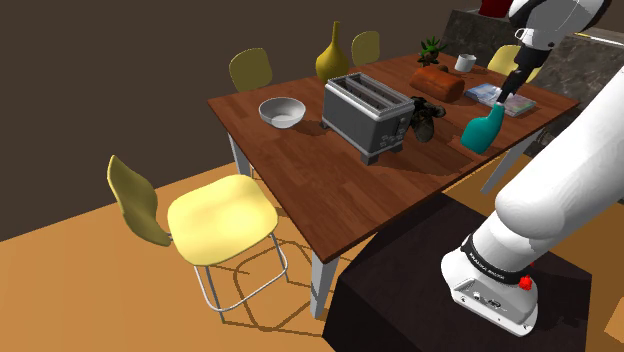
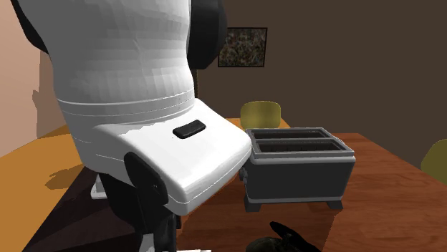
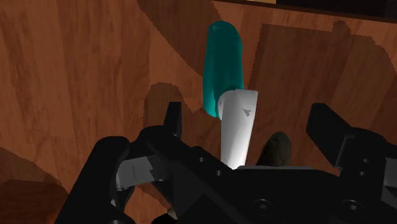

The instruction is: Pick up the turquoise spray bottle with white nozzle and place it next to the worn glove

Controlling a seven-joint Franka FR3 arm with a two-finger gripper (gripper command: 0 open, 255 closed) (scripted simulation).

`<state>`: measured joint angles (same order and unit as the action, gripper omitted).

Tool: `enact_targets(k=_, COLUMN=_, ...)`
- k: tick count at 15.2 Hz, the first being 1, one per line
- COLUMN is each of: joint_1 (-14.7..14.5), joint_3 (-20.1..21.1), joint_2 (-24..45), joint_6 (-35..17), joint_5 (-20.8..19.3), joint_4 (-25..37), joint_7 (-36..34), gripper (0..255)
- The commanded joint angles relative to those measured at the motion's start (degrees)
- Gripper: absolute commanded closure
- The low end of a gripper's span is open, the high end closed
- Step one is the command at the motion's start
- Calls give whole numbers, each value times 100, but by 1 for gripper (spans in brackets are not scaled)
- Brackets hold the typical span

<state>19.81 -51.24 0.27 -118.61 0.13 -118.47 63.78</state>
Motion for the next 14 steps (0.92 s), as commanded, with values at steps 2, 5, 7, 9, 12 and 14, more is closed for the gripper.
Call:
enact_targets(k=2, joint_1=0, joint_3=0, joint_2=0, joint_6=0, joint_5=0, joint_4=0, joint_7=0, gripper=0)
enact_targets(k=5, joint_1=-34, joint_3=39, joint_2=-262, joint_6=564, joint_5=-222, joint_4=397, joint_7=-163, gripper=0)
enact_targets(k=7, joint_1=-38, joint_3=54, joint_2=-313, joint_6=713, joint_5=-261, joint_4=513, joint_7=-193, gripper=0)
enact_targets(k=9, joint_1=-38, joint_3=54, joint_2=-314, joint_6=713, joint_5=-262, joint_4=513, joint_7=-193, gripper=0)
enact_targets(k=12, joint_1=-38, joint_3=54, joint_2=-313, joint_6=713, joint_5=-261, joint_4=513, joint_7=-193, gripper=0)
enact_targets(k=14, joint_1=-38, joint_3=54, joint_2=-313, joint_6=713, joint_5=-261, joint_4=513, joint_7=-193, gripper=0)
